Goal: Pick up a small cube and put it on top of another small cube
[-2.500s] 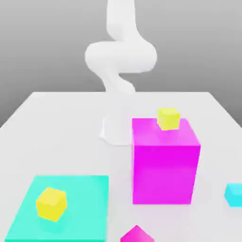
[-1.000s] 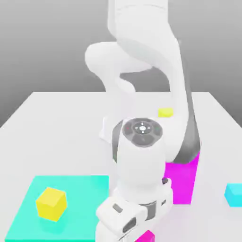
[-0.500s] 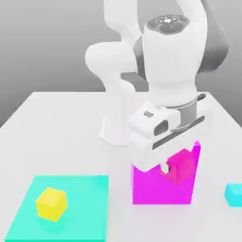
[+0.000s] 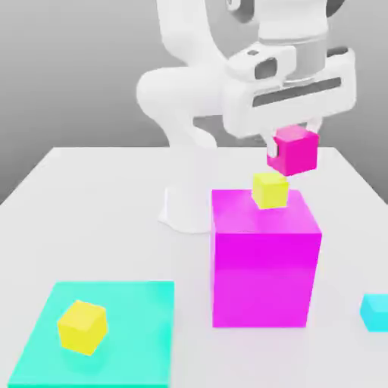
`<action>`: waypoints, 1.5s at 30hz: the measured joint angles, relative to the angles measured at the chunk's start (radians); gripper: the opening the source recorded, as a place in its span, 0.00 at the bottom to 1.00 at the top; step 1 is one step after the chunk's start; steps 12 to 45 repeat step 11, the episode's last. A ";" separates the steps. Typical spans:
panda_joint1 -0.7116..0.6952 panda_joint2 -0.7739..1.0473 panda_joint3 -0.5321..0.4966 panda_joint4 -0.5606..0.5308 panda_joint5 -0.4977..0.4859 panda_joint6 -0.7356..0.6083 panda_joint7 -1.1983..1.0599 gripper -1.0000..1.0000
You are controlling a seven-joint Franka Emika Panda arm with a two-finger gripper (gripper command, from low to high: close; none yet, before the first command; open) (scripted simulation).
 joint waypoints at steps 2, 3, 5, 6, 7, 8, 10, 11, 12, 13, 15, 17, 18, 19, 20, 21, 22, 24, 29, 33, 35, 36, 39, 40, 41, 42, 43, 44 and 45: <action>-0.010 -0.071 0.031 -0.026 -0.009 -0.043 0.060 0.00; -0.015 -0.101 0.045 -0.041 -0.013 -0.057 0.086 0.00; -0.014 -0.106 0.062 -0.089 -0.009 -0.014 0.106 0.00; -0.014 -0.098 0.070 -0.116 -0.004 0.023 0.108 0.00; -0.013 -0.087 0.077 -0.145 0.002 0.062 0.108 0.00; -0.013 -0.077 0.083 -0.168 0.007 0.096 0.108 1.00; -0.013 -0.077 0.083 -0.168 0.008 0.096 0.108 1.00; -0.013 -0.077 0.083 -0.168 0.008 0.096 0.108 1.00; -0.013 -0.077 0.083 -0.168 0.008 0.096 0.108 1.00; -0.013 -0.077 0.083 -0.168 0.008 0.096 0.108 1.00; -0.013 -0.077 0.083 -0.168 0.008 0.096 0.108 1.00; -0.013 -0.077 0.083 -0.168 0.008 0.096 0.108 1.00; -0.013 -0.077 0.083 -0.168 0.008 0.096 0.108 1.00; -0.013 -0.077 0.083 -0.168 0.008 0.096 0.108 1.00; -0.013 -0.077 0.083 -0.168 0.008 0.096 0.108 1.00; -0.013 -0.077 0.083 -0.168 0.008 0.096 0.108 1.00; -0.013 -0.077 0.083 -0.168 0.008 0.096 0.108 1.00; -0.013 -0.077 0.083 -0.168 0.008 0.096 0.108 1.00; -0.013 -0.077 0.083 -0.168 0.008 0.096 0.108 1.00; -0.013 -0.077 0.083 -0.168 0.008 0.096 0.108 1.00; -0.013 -0.077 0.083 -0.168 0.008 0.096 0.108 1.00; -0.013 -0.077 0.083 -0.168 0.008 0.096 0.108 1.00; -0.013 -0.077 0.083 -0.168 0.008 0.096 0.108 1.00; -0.013 -0.077 0.083 -0.168 0.008 0.096 0.108 1.00; -0.013 -0.077 0.083 -0.168 0.008 0.096 0.108 1.00; -0.013 -0.077 0.083 -0.168 0.008 0.096 0.108 1.00; -0.013 -0.077 0.083 -0.168 0.008 0.096 0.108 1.00; -0.013 -0.077 0.083 -0.168 0.008 0.096 0.108 1.00; -0.013 -0.077 0.083 -0.168 0.008 0.096 0.108 1.00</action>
